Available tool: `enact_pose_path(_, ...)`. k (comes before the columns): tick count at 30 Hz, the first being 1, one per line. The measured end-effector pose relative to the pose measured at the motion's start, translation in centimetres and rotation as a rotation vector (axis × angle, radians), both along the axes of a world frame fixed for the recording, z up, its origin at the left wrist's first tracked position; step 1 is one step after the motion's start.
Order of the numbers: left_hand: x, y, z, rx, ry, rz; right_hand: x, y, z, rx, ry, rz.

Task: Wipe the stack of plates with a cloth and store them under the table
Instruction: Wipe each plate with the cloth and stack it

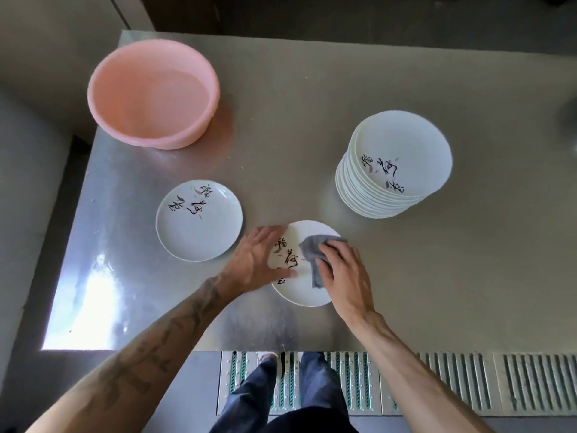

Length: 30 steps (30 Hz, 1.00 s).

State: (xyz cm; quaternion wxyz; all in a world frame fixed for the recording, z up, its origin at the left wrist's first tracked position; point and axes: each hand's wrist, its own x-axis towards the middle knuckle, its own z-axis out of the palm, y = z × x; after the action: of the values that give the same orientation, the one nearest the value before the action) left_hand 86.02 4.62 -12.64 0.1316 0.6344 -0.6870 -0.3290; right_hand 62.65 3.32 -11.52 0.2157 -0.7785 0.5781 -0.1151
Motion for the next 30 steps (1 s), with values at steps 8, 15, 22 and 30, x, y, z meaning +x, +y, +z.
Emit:
enact_pose_path(8, 0.5, 2.5, -2.4, -0.17, -0.042, -0.113, 2.4, 2.6, -1.9, -0.05, 0.113, 0.259)
enact_pose_path(15, 0.4, 2.5, -2.3, -0.109, 0.014, -0.035, 5.9, -0.4, -1.7, 0.037, 0.18, 0.164)
enact_pose_path(22, 0.6, 2.8, -2.7, -0.09, -0.026, -0.082, 3.5, 0.4, -2.1, -0.027, 0.096, 0.477)
enact_pose_path(30, 0.3, 2.8, -2.6, -0.052, -0.041, -0.044, -1.2, 0.3, -1.6, -0.071, 0.254, 0.2)
